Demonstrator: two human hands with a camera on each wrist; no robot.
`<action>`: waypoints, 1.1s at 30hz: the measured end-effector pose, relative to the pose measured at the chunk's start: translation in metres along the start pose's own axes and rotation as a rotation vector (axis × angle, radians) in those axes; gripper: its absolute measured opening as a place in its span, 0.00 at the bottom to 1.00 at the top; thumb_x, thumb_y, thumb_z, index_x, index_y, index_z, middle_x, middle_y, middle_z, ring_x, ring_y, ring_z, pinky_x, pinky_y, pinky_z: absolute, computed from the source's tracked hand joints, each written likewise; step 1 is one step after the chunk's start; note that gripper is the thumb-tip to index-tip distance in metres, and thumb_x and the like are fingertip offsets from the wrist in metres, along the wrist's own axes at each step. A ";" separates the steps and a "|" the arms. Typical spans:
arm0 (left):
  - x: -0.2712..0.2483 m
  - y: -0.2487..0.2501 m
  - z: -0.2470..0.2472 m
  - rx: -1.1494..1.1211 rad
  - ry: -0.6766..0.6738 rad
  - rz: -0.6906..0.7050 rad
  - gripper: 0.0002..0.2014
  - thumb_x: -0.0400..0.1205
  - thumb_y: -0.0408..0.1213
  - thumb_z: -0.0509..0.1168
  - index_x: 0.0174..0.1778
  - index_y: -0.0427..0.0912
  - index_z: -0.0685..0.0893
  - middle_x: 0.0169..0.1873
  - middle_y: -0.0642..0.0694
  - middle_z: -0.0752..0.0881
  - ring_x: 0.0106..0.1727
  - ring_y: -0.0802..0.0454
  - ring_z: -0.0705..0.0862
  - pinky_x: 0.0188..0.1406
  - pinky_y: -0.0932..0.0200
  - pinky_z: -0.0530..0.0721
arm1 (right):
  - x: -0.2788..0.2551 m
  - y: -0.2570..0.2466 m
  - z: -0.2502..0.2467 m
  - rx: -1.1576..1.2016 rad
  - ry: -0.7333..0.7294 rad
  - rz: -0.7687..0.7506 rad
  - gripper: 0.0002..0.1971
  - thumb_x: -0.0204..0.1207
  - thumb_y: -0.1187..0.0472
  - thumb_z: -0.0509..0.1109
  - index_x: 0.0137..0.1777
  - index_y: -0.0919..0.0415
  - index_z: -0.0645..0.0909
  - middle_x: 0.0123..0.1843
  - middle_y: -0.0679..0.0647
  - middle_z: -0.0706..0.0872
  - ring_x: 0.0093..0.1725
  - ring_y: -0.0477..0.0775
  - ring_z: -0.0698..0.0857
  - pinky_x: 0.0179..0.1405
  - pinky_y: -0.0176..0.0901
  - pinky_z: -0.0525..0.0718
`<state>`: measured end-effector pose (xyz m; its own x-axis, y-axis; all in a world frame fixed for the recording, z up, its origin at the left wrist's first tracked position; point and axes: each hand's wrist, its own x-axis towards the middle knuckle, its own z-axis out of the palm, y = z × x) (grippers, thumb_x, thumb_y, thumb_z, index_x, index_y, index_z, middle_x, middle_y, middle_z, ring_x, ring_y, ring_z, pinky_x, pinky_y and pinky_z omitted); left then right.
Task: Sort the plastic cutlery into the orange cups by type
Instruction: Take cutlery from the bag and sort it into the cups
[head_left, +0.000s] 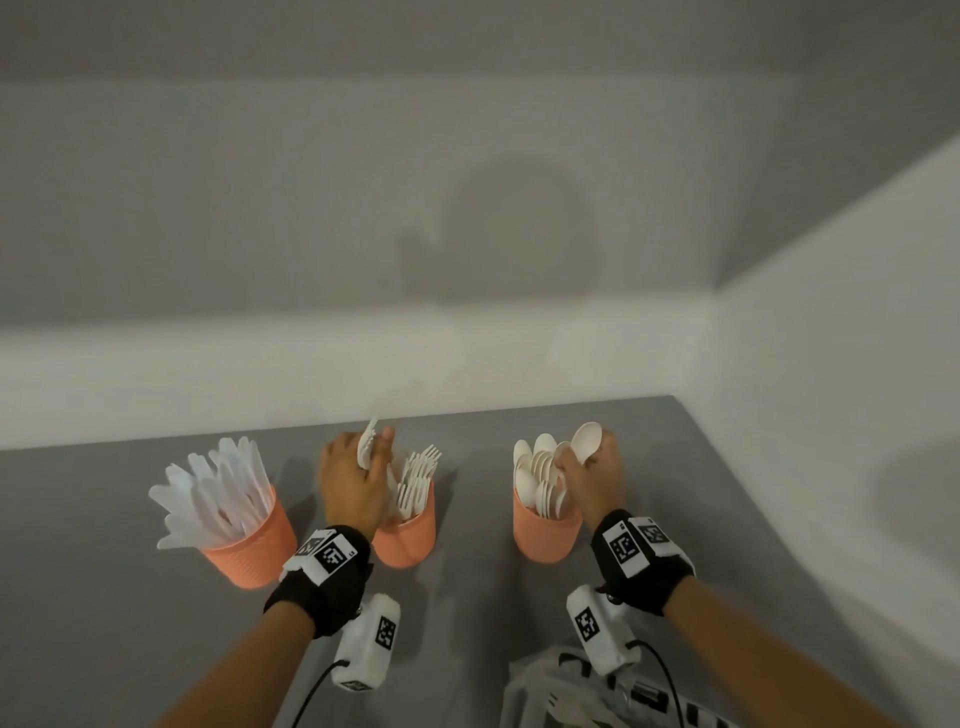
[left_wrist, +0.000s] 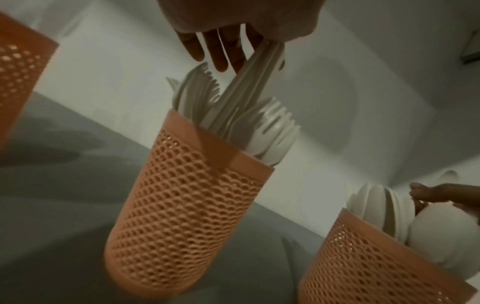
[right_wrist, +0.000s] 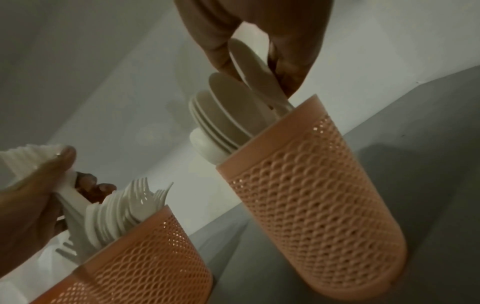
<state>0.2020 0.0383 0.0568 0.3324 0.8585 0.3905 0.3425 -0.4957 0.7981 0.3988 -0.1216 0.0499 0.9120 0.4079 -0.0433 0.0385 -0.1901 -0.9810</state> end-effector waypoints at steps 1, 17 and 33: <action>0.000 -0.004 0.001 0.055 -0.003 -0.006 0.32 0.77 0.62 0.47 0.30 0.38 0.82 0.33 0.39 0.83 0.42 0.40 0.79 0.43 0.51 0.72 | -0.002 -0.001 -0.002 -0.004 0.021 -0.033 0.13 0.73 0.66 0.68 0.53 0.54 0.70 0.47 0.53 0.80 0.48 0.58 0.81 0.48 0.46 0.78; -0.004 0.016 -0.003 0.176 -0.148 0.322 0.18 0.81 0.36 0.65 0.67 0.41 0.74 0.60 0.37 0.80 0.44 0.41 0.86 0.43 0.56 0.80 | -0.011 -0.005 0.000 -0.365 -0.063 -0.456 0.20 0.72 0.58 0.53 0.52 0.67 0.84 0.53 0.58 0.85 0.52 0.56 0.84 0.49 0.35 0.73; -0.022 0.002 -0.004 0.518 -0.461 0.214 0.46 0.73 0.63 0.27 0.79 0.37 0.62 0.80 0.39 0.62 0.82 0.45 0.59 0.81 0.51 0.53 | -0.020 -0.004 0.005 -1.030 -0.347 -0.528 0.45 0.67 0.33 0.31 0.81 0.54 0.58 0.84 0.57 0.55 0.84 0.56 0.52 0.81 0.53 0.46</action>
<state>0.1921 0.0191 0.0517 0.7365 0.6494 0.1896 0.5626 -0.7436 0.3614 0.3784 -0.1242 0.0541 0.5334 0.8382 0.1135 0.8250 -0.4858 -0.2889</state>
